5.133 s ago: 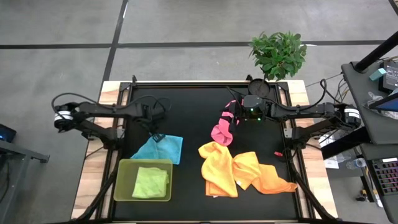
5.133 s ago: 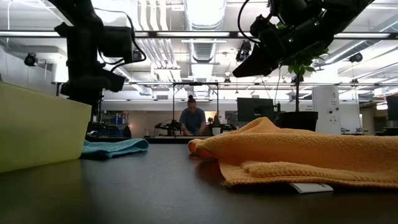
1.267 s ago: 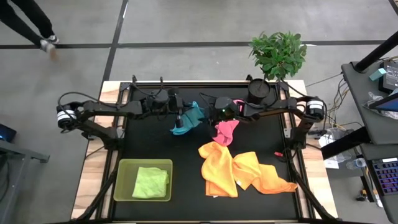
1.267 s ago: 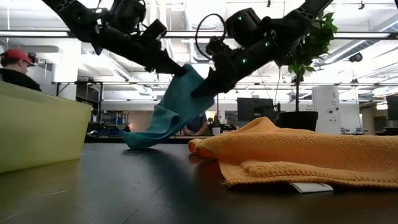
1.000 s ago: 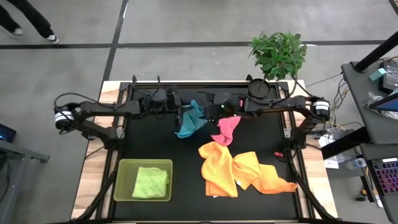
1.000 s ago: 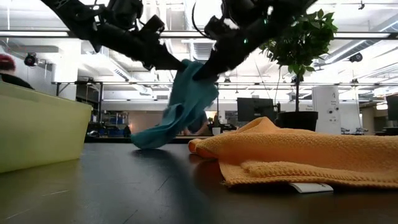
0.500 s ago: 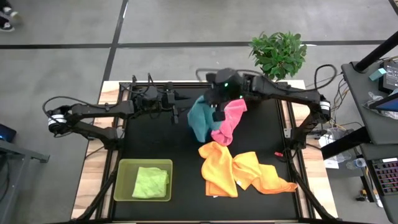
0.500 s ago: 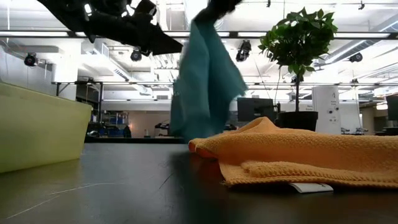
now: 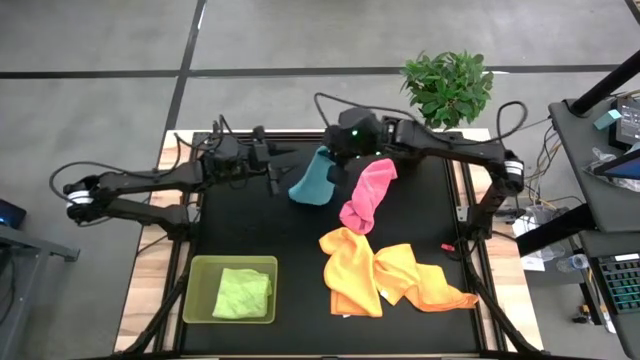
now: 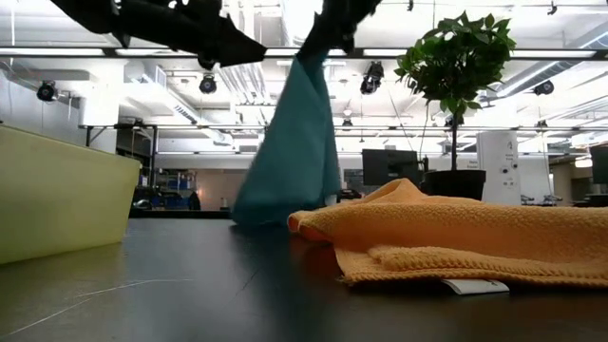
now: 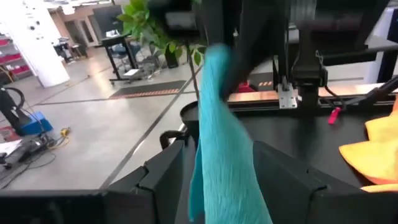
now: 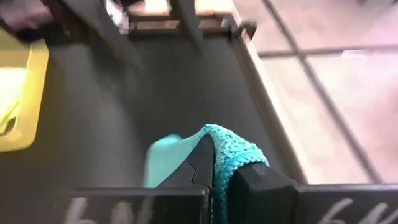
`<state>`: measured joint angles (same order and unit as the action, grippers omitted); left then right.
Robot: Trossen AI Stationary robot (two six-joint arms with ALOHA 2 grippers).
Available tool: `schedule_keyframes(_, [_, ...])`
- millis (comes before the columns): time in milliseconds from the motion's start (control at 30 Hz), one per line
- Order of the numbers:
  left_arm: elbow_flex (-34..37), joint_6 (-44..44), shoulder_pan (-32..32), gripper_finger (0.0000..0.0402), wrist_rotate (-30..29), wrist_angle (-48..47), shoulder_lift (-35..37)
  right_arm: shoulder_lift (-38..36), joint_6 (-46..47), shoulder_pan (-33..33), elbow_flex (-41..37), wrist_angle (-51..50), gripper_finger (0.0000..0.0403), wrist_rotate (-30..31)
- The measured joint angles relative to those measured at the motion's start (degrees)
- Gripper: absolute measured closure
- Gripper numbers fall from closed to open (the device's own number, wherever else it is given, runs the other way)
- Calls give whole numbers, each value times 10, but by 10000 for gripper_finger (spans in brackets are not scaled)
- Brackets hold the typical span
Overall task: Fold microfiber towels
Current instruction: Fold the blue microfiber towel
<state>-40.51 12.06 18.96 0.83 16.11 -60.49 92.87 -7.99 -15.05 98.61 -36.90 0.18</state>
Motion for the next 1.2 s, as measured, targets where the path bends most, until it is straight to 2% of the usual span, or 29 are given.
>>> schedule_keyframes(167, [8, -26, -8, 226, -1, 0, -10, 27, 60, 0, -51, 83, 394, -8])
schedule_keyframes(267, [19, -28, -12, 226, -25, -1, -29, 43, 84, -2, -73, 132, 394, -43])
schedule_keyframes(367, [32, -40, -14, 226, -68, -1, -49, 60, 101, -3, -74, 155, 394, -87])
schedule_keyframes(567, [37, -58, -14, 226, -80, 1, -77, 76, 122, -4, -75, 174, 394, -89])
schedule_keyframes(700, [37, -57, -14, 226, -75, -13, -81, 77, 124, -3, -77, 173, 394, -89])
schedule_keyframes(900, [43, -53, -16, 226, -46, -92, -49, 68, 125, -6, -75, 176, 394, -92])
schedule_keyframes(1067, [45, -79, -15, 226, -29, -91, -43, 74, 121, -6, -76, 180, 394, -92])
schedule_keyframes(1200, [45, -88, -16, 226, -30, -48, -66, 75, 121, -5, -76, 204, 394, -94])
